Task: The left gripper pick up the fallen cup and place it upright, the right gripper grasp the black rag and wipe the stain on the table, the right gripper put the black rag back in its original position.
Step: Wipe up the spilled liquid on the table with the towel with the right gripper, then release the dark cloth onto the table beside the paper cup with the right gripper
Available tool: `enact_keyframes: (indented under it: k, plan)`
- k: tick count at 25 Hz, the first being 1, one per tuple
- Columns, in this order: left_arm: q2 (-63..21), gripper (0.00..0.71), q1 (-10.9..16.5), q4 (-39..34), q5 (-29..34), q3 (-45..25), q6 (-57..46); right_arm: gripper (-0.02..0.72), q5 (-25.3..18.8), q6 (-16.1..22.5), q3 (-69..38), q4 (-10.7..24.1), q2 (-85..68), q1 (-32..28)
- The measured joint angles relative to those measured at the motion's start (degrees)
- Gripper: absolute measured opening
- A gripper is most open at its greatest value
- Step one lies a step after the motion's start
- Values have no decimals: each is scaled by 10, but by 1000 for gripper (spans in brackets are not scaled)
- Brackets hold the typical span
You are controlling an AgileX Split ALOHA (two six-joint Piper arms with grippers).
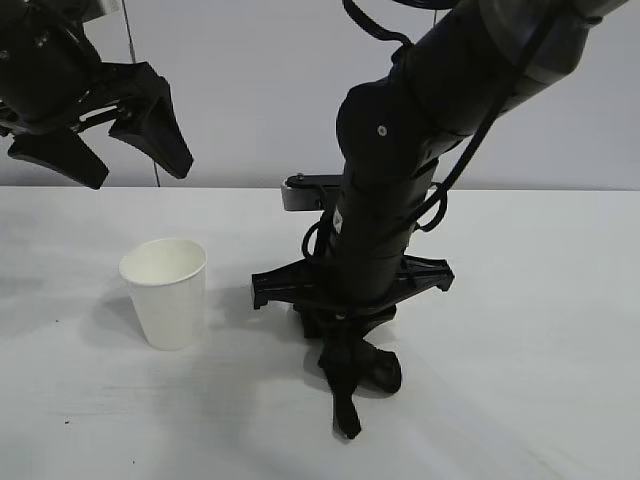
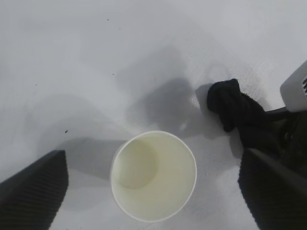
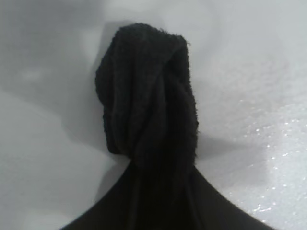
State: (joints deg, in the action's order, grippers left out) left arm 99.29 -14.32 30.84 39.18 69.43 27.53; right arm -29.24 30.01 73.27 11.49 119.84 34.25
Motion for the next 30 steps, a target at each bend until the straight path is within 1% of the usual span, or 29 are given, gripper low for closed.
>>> enact_keyframes:
  k: [5, 9, 11, 13, 17, 18, 19, 20, 22, 23, 24, 25, 28, 30]
  plan:
    - [0, 694, 0, 0, 0, 0, 0, 113, -16, 1, 0, 15, -2, -75]
    - [0, 694, 0, 0, 0, 0, 0, 113, -47, -17, 0, 18, -9, -125]
    - [0, 694, 0, 0, 0, 0, 0, 113, -74, -35, 0, 20, -16, -138]
    - [0, 694, 0, 0, 1, 0, 0, 113, -89, -51, -3, 19, -30, -141]
    - [0, 694, 0, 2, 15, 0, 0, 114, -92, -67, -4, -2, -88, -141]
    - [0, 694, 0, 2, 20, 0, 0, 140, -94, -70, -4, -9, -104, -142]
    - [0, 694, 0, 2, 26, 0, 0, 182, -99, -72, -4, -14, -119, -143]
    - [0, 694, 0, 4, 30, 0, 0, 246, -104, -73, -4, -18, -130, -144]
    - [0, 694, 0, 9, 36, 0, -1, 463, -116, -74, -4, -20, -146, -149]
    - [0, 694, 0, 11, 40, 0, -2, 557, -122, -77, -4, -20, -150, -150]
    - [0, 694, 0, 13, 41, 0, -4, 613, -133, -78, -4, -20, -150, -153]
    - [0, 694, 0, 14, 41, 0, -6, 645, -145, -80, -4, -21, -150, -155]
    - [0, 694, 0, 19, 41, 0, -27, 681, -173, -88, -7, -24, -154, -160]
    - [0, 694, 0, 19, 41, 0, -48, 687, -170, -89, -23, -41, -172, -167]
